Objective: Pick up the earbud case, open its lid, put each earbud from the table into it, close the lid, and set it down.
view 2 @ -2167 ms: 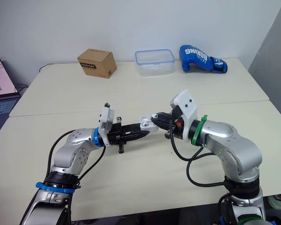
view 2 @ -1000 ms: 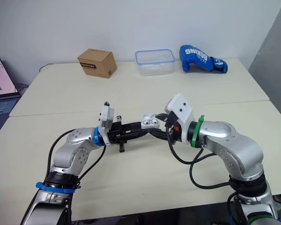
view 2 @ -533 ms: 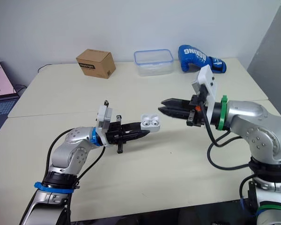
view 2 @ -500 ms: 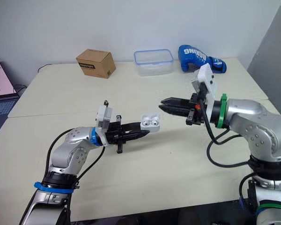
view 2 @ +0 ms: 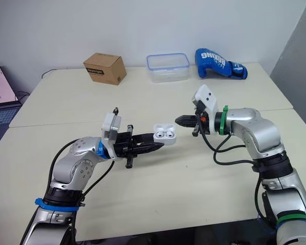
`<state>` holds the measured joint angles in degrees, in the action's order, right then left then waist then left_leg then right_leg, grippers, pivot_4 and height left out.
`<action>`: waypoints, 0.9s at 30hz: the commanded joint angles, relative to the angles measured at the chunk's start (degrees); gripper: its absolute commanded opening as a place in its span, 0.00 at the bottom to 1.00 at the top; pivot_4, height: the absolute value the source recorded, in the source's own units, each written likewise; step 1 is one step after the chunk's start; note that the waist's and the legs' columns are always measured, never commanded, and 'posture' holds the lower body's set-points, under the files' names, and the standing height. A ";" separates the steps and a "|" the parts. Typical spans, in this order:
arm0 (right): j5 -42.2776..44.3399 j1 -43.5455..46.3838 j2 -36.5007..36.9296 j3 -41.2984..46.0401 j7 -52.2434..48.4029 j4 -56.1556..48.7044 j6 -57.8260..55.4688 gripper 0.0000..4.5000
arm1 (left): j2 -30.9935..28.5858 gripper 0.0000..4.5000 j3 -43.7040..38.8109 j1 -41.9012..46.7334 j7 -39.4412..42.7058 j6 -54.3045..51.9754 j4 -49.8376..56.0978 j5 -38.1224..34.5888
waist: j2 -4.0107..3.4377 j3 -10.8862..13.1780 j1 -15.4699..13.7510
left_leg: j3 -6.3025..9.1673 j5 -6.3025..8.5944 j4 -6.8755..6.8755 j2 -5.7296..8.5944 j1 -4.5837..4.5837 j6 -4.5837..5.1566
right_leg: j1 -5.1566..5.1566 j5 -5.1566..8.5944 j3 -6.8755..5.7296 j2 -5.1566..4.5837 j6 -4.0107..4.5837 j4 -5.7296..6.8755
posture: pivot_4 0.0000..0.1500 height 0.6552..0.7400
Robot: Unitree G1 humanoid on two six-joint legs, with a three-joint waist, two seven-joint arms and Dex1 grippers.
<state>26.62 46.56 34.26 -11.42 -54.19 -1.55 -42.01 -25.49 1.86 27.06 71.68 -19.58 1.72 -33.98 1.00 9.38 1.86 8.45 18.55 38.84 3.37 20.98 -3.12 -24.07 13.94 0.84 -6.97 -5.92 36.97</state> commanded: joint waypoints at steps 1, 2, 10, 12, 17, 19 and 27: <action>0.12 1.48 -0.45 0.48 -1.62 -2.42 0.69 0.01 | -0.24 0.17 -1.24 -0.23 -0.25 0.22 1.95 -1.34 | 0.00 0.00 -0.01 | 0.00 0.00 0.00 0.00 0.00 0.00 | 0.00 0.00 0.00 0.00 0.00 0.01 | 1.00 0.89; 0.11 1.28 -0.50 0.50 -1.93 -2.91 0.57 0.01 | -0.22 0.17 -1.23 -0.27 -0.29 0.28 1.83 -1.26 | 0.00 0.00 -0.01 | 0.00 0.00 0.00 0.00 0.00 0.00 | 0.00 0.00 0.00 0.00 0.00 0.01 | 1.00 0.89; 1.82 0.45 0.30 1.32 -3.31 -8.57 -2.37 0.01 | -0.09 0.17 -1.02 -0.07 -0.23 0.89 0.41 -0.56 | 0.00 0.00 -0.04 | 0.02 0.00 0.00 0.00 0.00 0.00 | 0.00 0.00 0.00 0.00 0.00 0.00 | 1.00 0.89; 2.26 -0.01 0.59 1.25 -3.49 -10.22 -3.17 0.01 | -0.04 0.17 -0.95 0.13 -0.18 1.01 0.08 -0.41 | 0.00 0.00 -0.04 | 0.02 0.00 0.00 0.01 0.00 0.00 | 0.01 0.00 0.00 0.00 0.00 0.00 | 1.00 0.89; 3.40 -0.50 0.86 1.78 -3.20 -13.06 -4.71 0.01 | 0.07 0.17 -0.69 0.12 -0.16 1.39 -0.40 0.00 | 0.00 0.00 -0.07 | 0.02 0.00 0.00 0.01 0.00 0.00 | 0.01 0.00 0.00 0.00 0.00 0.01 | 1.00 0.89; 3.76 -0.82 1.06 2.14 -3.23 -14.15 -5.25 0.01 | 0.07 0.17 -0.58 0.07 -0.22 1.56 -0.47 0.19 | 0.00 0.00 -0.06 | 0.02 0.00 0.00 0.01 0.00 0.00 | 0.01 0.00 0.00 0.00 0.00 0.01 | 1.00 0.89; 4.29 -2.09 1.25 2.79 -2.64 -16.49 -6.05 0.01 | -0.03 0.17 -0.66 -0.01 -0.46 2.03 -0.89 0.47 | 0.00 0.00 -0.07 | 0.02 0.00 0.00 0.01 0.00 0.00 | 0.01 0.00 0.00 0.00 0.00 0.01 | 1.00 0.89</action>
<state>29.47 44.54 35.32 -9.94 -56.66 -15.19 -48.16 -25.48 1.98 26.59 71.88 -18.46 0.16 -33.55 1.00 9.38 1.78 8.48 18.55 38.84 3.38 20.98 -3.12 -24.06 13.94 0.84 -6.97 -5.93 36.98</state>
